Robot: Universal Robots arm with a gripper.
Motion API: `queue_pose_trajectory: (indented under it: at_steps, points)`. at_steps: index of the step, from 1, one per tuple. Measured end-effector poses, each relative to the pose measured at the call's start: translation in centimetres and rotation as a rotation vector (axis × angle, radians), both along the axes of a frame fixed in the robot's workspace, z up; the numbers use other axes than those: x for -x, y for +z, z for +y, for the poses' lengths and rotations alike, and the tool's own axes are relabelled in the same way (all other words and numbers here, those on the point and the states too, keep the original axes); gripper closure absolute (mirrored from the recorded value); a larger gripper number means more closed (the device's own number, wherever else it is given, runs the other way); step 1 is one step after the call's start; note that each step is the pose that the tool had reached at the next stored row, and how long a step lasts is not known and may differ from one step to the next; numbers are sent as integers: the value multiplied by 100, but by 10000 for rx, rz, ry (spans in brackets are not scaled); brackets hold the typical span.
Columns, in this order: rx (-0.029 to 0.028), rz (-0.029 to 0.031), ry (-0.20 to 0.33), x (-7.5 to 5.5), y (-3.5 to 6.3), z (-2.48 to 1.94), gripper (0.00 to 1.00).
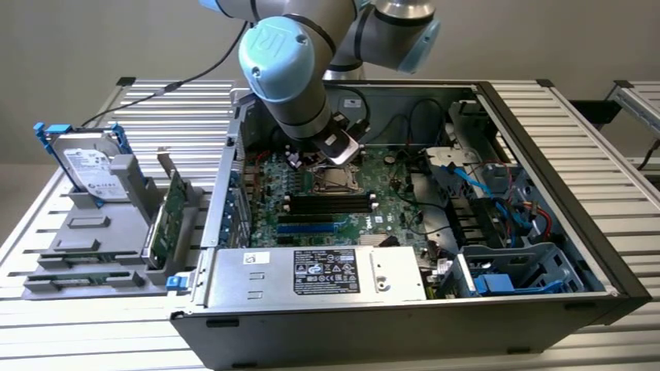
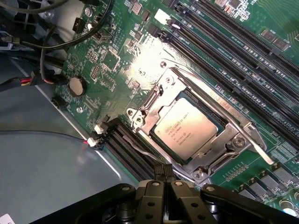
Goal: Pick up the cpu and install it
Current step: 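Install the first cpu locking lever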
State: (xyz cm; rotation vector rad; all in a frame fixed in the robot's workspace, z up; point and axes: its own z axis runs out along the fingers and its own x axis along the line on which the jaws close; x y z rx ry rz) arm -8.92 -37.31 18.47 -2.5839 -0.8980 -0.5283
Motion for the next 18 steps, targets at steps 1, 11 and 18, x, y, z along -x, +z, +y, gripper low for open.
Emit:
queue_pose_trajectory:
  at_steps: [1,11,18]
  points:
    - [-1,-1,-4,-1,-1,2,89]
    - [-2,0,-42,-5,-16,9,89]
    - [-3,1,-122,-8,-26,19,89]
